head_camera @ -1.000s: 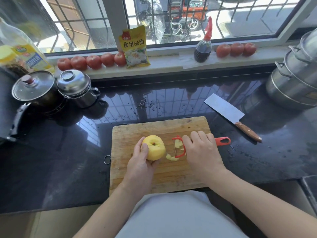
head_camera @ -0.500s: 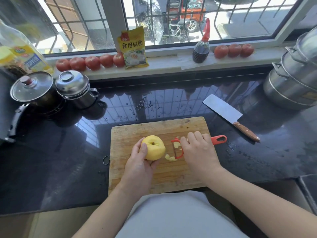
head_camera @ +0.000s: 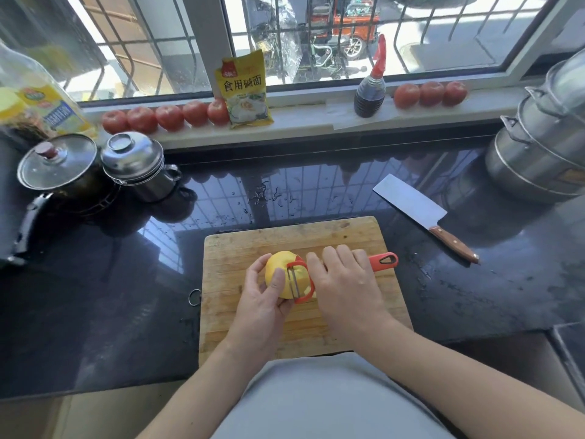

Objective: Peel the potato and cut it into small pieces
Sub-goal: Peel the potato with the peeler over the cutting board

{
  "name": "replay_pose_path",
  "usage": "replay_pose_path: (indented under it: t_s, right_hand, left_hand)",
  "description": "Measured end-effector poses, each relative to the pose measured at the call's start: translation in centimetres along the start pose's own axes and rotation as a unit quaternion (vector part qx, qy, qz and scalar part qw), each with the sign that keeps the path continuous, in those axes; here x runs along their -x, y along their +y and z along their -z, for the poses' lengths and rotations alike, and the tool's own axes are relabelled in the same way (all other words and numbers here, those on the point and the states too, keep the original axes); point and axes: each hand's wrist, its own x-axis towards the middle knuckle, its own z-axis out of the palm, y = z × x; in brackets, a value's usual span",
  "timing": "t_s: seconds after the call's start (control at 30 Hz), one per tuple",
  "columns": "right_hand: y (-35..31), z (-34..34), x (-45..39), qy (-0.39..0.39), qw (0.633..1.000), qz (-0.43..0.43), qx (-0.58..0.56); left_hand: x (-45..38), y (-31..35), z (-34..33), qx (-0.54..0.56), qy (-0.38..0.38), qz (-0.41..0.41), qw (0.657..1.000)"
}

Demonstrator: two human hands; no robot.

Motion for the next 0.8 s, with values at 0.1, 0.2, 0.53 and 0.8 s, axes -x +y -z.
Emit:
replay_pose_path:
  t_s: [0.1, 0.2, 0.53, 0.8]
  right_hand:
    - [0.5, -0.3, 0.4, -0.003, 1.000, 0.006, 0.001]
    - [0.9, -0.8, 0.5, -0.002, 1.000, 0.000, 0.000]
    - [2.9, -2.4, 0.8, -0.027, 0.999, -0.016, 0.022]
    - [6.6, -4.0, -0.4, -0.245, 0.956, -0.138, 0.086]
  left_hand:
    - [0.2, -0.2, -0.1, 0.000, -0.009, 0.016, 1.000]
    - [0.2, -0.2, -0.2, 0.018, -0.010, 0.032, 0.999]
    - [0.1, -0.2, -0.5, 0.055, 0.017, 0.053, 0.997]
    - [-0.2, 1.4, 0.4, 0.124, 0.048, 0.127, 0.983]
